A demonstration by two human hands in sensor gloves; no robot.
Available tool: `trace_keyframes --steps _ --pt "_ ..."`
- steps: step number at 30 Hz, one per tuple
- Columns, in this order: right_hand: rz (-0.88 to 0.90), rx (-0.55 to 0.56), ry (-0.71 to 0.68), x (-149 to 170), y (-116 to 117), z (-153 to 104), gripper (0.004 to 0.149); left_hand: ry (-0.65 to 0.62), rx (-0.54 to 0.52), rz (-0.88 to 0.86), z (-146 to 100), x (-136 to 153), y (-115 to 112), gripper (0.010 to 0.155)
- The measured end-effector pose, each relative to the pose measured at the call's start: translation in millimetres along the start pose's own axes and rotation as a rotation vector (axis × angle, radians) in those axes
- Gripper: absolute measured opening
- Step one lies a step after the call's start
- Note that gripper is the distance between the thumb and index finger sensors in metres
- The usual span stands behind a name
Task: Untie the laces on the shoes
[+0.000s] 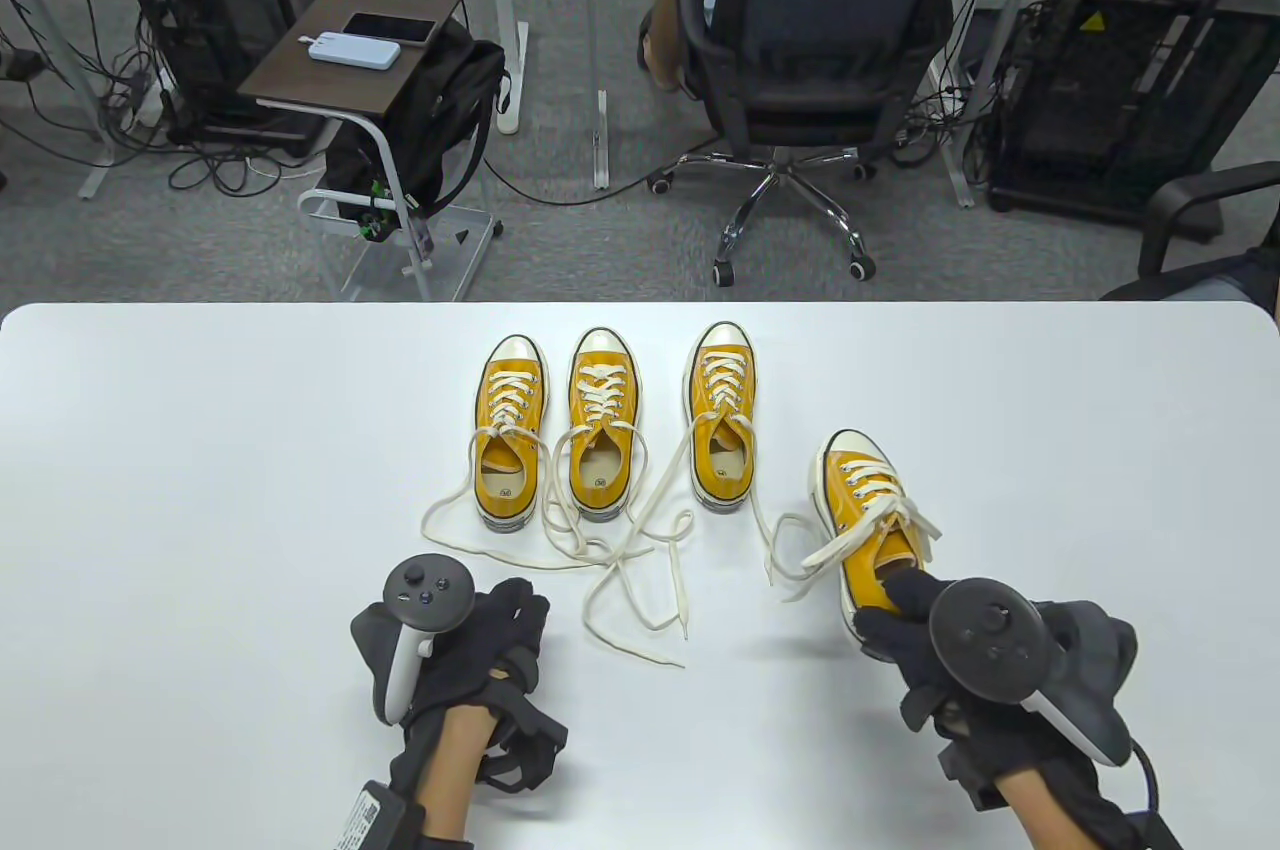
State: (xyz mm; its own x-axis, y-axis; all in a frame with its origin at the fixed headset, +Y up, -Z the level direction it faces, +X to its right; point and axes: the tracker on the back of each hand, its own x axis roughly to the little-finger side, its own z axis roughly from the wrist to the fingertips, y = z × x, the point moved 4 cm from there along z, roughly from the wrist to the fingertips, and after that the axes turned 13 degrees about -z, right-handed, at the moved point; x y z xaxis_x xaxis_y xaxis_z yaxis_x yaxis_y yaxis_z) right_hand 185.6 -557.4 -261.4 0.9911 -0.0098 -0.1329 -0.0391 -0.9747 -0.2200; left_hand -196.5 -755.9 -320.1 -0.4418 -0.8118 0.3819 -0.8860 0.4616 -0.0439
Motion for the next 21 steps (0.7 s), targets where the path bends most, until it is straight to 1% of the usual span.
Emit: trace_keyframes --steps 2,4,9,14,21 --pt "0.009 -0.023 -0.044 -19.2 -0.9 -2.7 0.045 -0.002 0.002 -0.003 0.0 -0.1 0.2 0.06" --pt "-0.001 -0.024 -0.087 -37.1 1.4 -3.9 0.046 -0.005 0.002 -0.006 0.0 -0.2 0.6 0.06" --pt "-0.012 -0.088 -0.156 -73.4 23.5 -1.2 0.046 -0.015 0.003 -0.021 -0.1 -0.4 2.4 0.06" --pt "-0.023 -0.137 -0.18 -91.9 51.7 3.0 0.046 -0.019 0.004 -0.03 0.2 -0.2 3.6 0.06" --pt "-0.045 -0.185 -0.177 -96.8 83.5 5.2 0.046 -0.022 0.008 -0.029 0.2 -0.6 3.7 0.06"
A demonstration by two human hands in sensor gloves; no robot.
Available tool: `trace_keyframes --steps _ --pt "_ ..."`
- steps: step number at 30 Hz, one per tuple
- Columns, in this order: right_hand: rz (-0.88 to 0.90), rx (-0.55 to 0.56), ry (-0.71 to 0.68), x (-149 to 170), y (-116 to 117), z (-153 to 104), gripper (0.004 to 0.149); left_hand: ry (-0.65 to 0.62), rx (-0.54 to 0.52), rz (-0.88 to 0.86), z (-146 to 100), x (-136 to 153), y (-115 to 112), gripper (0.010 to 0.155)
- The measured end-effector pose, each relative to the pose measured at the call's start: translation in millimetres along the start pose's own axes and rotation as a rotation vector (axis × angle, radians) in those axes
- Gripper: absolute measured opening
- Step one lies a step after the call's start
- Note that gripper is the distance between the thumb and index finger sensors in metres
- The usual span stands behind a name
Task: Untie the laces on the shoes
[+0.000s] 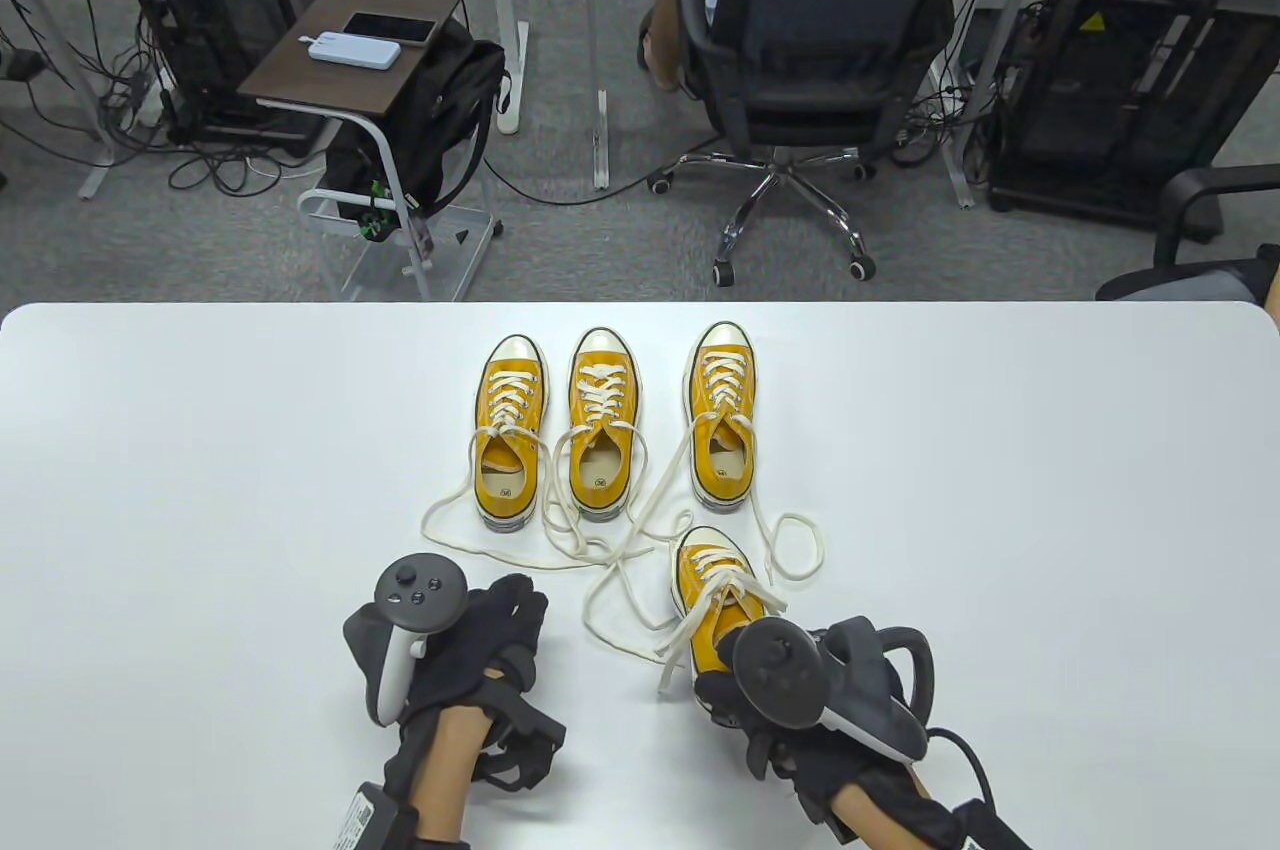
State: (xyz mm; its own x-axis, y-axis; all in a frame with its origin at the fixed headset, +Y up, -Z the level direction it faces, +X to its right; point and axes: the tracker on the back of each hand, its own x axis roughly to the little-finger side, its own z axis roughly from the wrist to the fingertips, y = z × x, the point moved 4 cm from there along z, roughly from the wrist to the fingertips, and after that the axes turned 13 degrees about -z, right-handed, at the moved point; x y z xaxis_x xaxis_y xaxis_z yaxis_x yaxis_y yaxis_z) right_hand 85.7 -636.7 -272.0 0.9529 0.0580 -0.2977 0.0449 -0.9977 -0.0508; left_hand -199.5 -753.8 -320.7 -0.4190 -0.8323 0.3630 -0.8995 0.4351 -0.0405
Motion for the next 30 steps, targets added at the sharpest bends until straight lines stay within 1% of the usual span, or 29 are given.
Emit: trace_keyframes --steps 5,11,13,15,17,18,19,20,24,27,30 --pt "-0.004 -0.023 -0.002 -0.1 14.5 0.6 0.045 -0.001 0.003 0.004 0.1 -0.2 -0.4 0.06" --pt "-0.012 -0.1 -0.05 -7.9 32.8 -5.8 0.046 0.001 0.008 0.011 -0.6 -0.2 -1.8 0.06" --pt "-0.034 -0.202 -0.077 -12.3 44.8 -6.7 0.047 0.001 0.009 0.015 -0.8 -0.5 -2.2 0.06" --pt "-0.057 -0.276 -0.107 -17.9 57.6 -7.1 0.048 0.002 0.011 0.019 -0.8 -0.5 -2.7 0.06" --pt "-0.083 -0.407 -0.132 -22.2 74.8 -8.6 0.051 0.007 0.014 0.021 -1.1 -0.3 -3.4 0.06" --pt "-0.084 -0.437 -0.145 -24.2 80.0 -9.4 0.052 0.009 0.015 0.022 -1.4 -0.5 -3.6 0.06" --pt "-0.081 -0.437 -0.173 -27.6 85.4 -9.3 0.052 0.01 0.018 0.024 -1.3 -0.3 -4.0 0.06" --pt "-0.075 -0.442 -0.174 -28.9 88.7 -9.4 0.052 0.012 0.02 0.025 -1.4 -0.4 -4.3 0.06" --pt "-0.105 -0.587 -0.193 -32.0 108.0 -12.7 0.055 0.023 0.033 0.039 -1.0 0.2 -7.3 0.06" --pt "-0.087 -0.633 -0.216 -33.0 118.2 -14.5 0.057 0.028 0.046 0.047 -0.5 0.4 -9.8 0.06" --pt "-0.049 -0.642 -0.227 -28.5 115.5 -15.5 0.059 0.029 0.05 0.055 -0.7 0.0 -11.2 0.06"
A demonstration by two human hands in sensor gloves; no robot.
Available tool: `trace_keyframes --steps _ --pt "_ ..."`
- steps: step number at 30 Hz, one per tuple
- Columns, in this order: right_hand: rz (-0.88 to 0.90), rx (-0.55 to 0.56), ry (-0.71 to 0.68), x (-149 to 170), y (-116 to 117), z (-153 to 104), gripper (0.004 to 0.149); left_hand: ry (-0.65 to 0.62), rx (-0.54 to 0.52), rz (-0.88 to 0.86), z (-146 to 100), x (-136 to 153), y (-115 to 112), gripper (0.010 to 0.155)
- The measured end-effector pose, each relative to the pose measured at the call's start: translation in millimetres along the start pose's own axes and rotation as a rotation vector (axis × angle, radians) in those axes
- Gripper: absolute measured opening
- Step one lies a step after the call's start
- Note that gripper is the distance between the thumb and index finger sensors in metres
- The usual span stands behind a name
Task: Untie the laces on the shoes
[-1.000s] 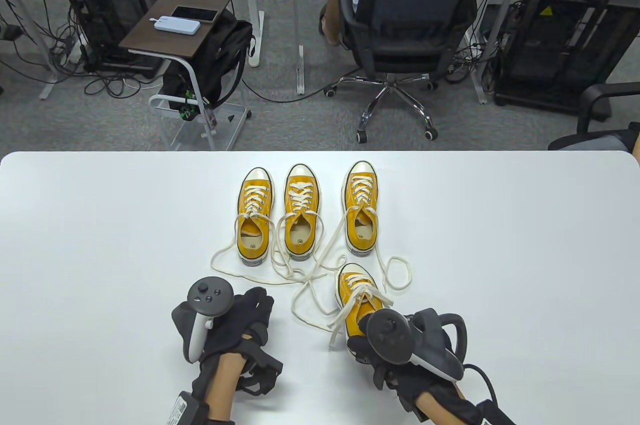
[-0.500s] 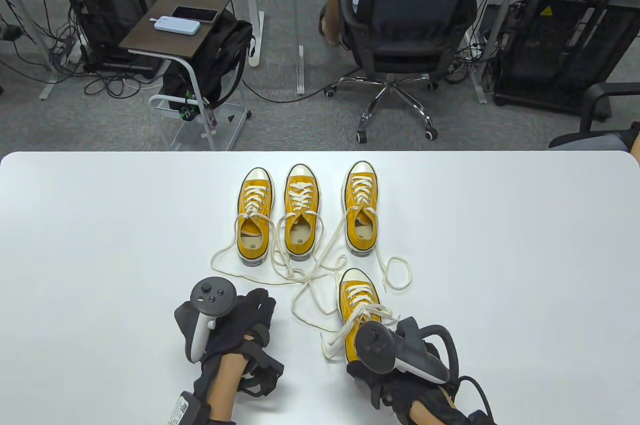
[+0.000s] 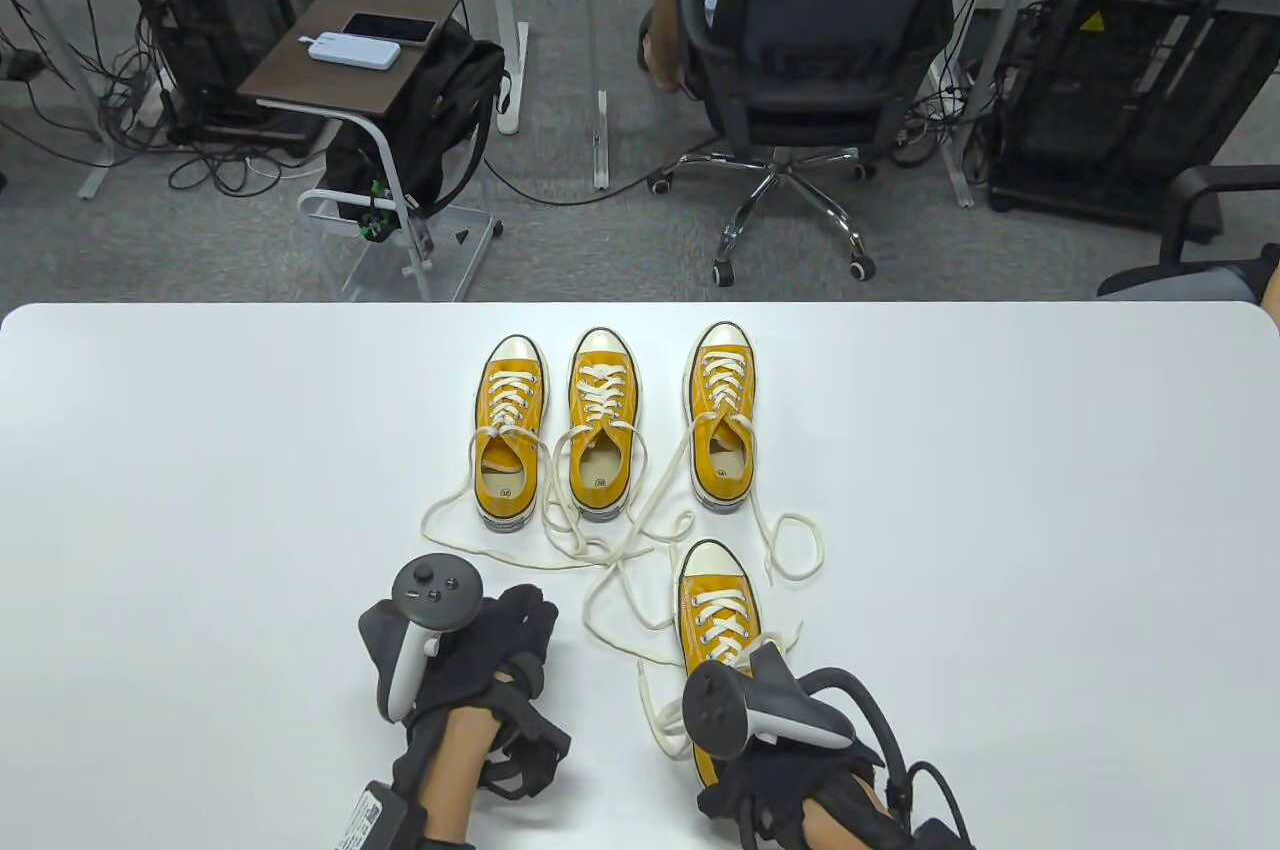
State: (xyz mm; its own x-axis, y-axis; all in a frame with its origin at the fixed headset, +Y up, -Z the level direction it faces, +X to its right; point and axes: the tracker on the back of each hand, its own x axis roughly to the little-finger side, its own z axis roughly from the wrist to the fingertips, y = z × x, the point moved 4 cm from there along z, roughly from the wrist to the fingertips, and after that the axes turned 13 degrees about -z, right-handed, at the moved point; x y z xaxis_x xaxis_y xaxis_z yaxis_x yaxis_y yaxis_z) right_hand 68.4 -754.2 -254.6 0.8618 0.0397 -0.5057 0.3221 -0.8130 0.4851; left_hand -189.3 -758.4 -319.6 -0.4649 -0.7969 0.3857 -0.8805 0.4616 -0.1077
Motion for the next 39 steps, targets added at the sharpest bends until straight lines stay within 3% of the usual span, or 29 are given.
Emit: trace_keyframes --steps 5,11,16,20,23,27,30,34,39 --pt "0.099 0.088 -0.04 12.7 -19.3 -19.4 0.065 -0.031 0.02 0.025 -2.2 -6.0 -6.9 0.06" --pt "0.312 0.284 0.083 67.5 -56.5 -40.0 0.05 -0.224 0.072 0.077 -14.6 -33.5 -35.7 0.061" --pt "0.323 0.504 0.243 109.2 -59.6 -24.1 0.046 -0.37 0.167 0.09 -31.3 -53.4 -72.9 0.066" --pt "0.204 0.586 0.271 118.1 -44.6 -2.5 0.049 -0.458 0.207 0.113 -40.8 -61.5 -96.3 0.071" --pt "0.255 0.572 0.229 122.4 -33.2 6.5 0.052 -0.479 0.229 0.168 -44.5 -64.0 -110.0 0.076" --pt "0.289 0.525 0.275 135.9 -19.9 13.6 0.047 -0.484 0.27 0.25 -45.0 -62.9 -129.1 0.075" --pt "0.241 0.408 0.316 142.5 -6.8 22.7 0.054 -0.45 0.312 0.295 -43.2 -58.1 -139.6 0.075" --pt "0.223 0.37 0.3 137.6 1.4 36.6 0.065 -0.431 0.306 0.307 -41.3 -55.4 -143.7 0.077" --pt "0.11 0.332 0.319 123.7 3.0 49.3 0.066 -0.412 0.3 0.304 -41.8 -54.1 -144.6 0.077"
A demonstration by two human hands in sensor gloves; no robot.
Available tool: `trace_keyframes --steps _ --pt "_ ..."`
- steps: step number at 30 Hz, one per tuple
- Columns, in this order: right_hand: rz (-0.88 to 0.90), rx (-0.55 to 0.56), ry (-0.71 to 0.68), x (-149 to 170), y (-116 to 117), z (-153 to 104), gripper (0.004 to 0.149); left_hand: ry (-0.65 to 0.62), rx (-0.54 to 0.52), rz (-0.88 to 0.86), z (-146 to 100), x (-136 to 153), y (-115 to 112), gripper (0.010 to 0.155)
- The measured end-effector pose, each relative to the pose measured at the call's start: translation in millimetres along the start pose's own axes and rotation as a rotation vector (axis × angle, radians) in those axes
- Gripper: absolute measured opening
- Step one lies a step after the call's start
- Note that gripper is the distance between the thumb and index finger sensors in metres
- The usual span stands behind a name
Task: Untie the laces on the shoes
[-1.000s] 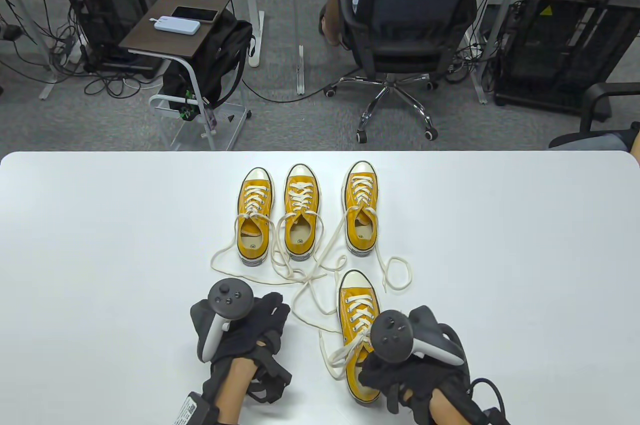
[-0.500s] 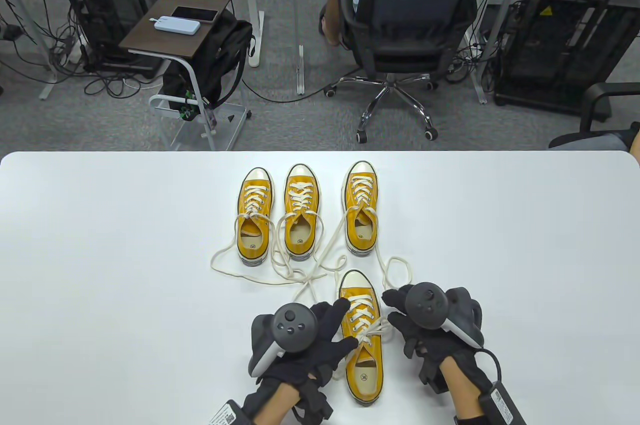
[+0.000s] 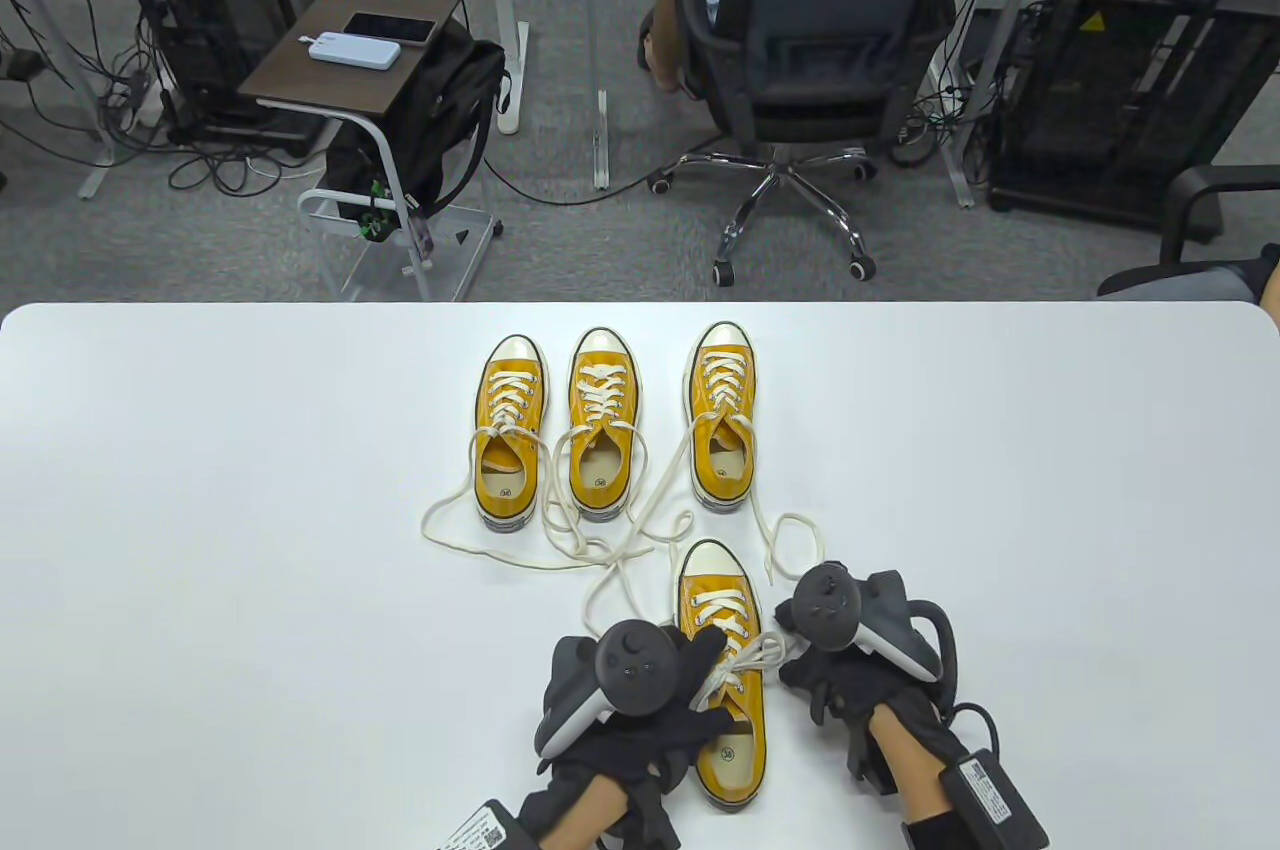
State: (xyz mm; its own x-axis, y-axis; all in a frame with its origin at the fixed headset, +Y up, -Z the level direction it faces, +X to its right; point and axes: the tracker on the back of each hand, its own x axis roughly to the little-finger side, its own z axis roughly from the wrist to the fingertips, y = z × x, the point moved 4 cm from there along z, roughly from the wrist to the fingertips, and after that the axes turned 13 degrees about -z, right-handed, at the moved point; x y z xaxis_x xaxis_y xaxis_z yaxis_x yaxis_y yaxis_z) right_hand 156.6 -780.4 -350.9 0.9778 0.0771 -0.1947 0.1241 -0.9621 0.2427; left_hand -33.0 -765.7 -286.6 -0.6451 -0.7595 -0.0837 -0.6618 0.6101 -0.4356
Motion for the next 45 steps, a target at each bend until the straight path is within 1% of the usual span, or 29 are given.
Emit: trace_keyframes --steps 1,2,3,5,7,9,14,19,22,23,25,27,31,32,33,35,36,38,40,42,43,44,45 --pt "-0.018 0.022 0.01 -1.2 -1.5 0.3 0.064 -0.002 -0.001 0.003 -0.1 -0.3 -0.2 0.076" --pt "-0.007 0.065 0.019 -1.5 -4.1 0.1 0.054 -0.002 -0.002 0.007 -0.2 -0.4 -0.6 0.076" --pt "0.019 0.118 0.019 -2.1 -7.9 -0.4 0.04 -0.006 -0.009 0.017 -0.5 -1.0 -0.9 0.076" --pt "0.025 0.112 0.037 1.9 -10.8 -1.4 0.039 -0.01 -0.021 0.044 -1.0 -2.6 -1.5 0.075" --pt "0.075 0.107 0.035 8.6 -11.6 -2.7 0.04 -0.001 -0.027 0.076 -1.1 -3.8 -2.9 0.075" --pt "0.115 0.11 0.07 20.9 -13.8 -5.5 0.04 0.004 -0.024 0.112 -0.6 -5.8 -4.9 0.076" --pt "0.27 0.181 0.135 53.4 -27.4 -18.2 0.038 0.039 -0.017 0.134 0.4 -7.1 -6.0 0.076" --pt "0.353 0.235 0.169 73.8 -37.9 -30.5 0.038 0.082 0.002 0.147 1.0 -5.0 -7.7 0.076" --pt "0.378 0.27 0.211 86.6 -43.4 -38.8 0.038 0.087 -0.008 0.171 1.1 -6.6 -8.5 0.075" --pt "0.404 0.322 0.242 94.7 -47.6 -44.2 0.038 0.083 -0.01 0.183 1.5 -7.6 -8.7 0.076" --pt "0.44 0.379 0.303 108.3 -52.3 -51.5 0.038 0.087 -0.01 0.186 1.5 -8.3 -9.2 0.076" --pt "0.487 0.467 0.382 126.8 -56.0 -62.1 0.038 0.084 -0.013 0.189 1.4 -8.7 -9.3 0.075" --pt "0.565 0.539 0.494 154.8 -55.9 -75.8 0.038 0.092 -0.006 0.17 1.7 -7.1 -8.6 0.076" --pt "0.588 0.575 0.539 164.4 -55.2 -81.2 0.038 0.092 -0.006 0.167 1.8 -6.8 -8.6 0.075" --pt "0.606 0.591 0.552 169.7 -54.8 -83.9 0.038 0.092 -0.005 0.165 1.7 -6.9 -8.5 0.075" --pt "0.659 0.617 0.616 184.7 -53.0 -91.2 0.038 0.095 -0.003 0.161 1.5 -6.9 -8.6 0.075" --pt "0.692 0.631 0.669 193.2 -51.0 -97.0 0.038 0.095 -0.004 0.167 1.4 -7.3 -8.9 0.075" --pt "0.76 0.655 0.725 205.9 -47.4 -106.4 0.038 0.095 -0.003 0.171 1.5 -7.8 -9.0 0.076" --pt "0.777 0.688 0.779 216.3 -45.4 -115.2 0.039 0.097 -0.002 0.171 1.6 -7.5 -8.9 0.076" --pt "0.784 0.693 0.821 224.5 -42.5 -121.0 0.039 0.1 -0.001 0.168 1.6 -7.3 -8.8 0.076" --pt "0.821 0.692 0.828 227.4 -40.2 -123.2 0.039 0.101 -0.001 0.166 1.4 -7.4 -8.8 0.076" --pt "0.868 0.754 0.867 231.2 -38.2 -129.7 0.038 0.102 -0.002 0.166 1.4 -7.4 -8.7 0.075" --pt "0.879 0.827 0.914 236.7 -39.6 -136.4 0.038 0.112 0.0 0.175 1.1 -7.2 -8.9 0.075"
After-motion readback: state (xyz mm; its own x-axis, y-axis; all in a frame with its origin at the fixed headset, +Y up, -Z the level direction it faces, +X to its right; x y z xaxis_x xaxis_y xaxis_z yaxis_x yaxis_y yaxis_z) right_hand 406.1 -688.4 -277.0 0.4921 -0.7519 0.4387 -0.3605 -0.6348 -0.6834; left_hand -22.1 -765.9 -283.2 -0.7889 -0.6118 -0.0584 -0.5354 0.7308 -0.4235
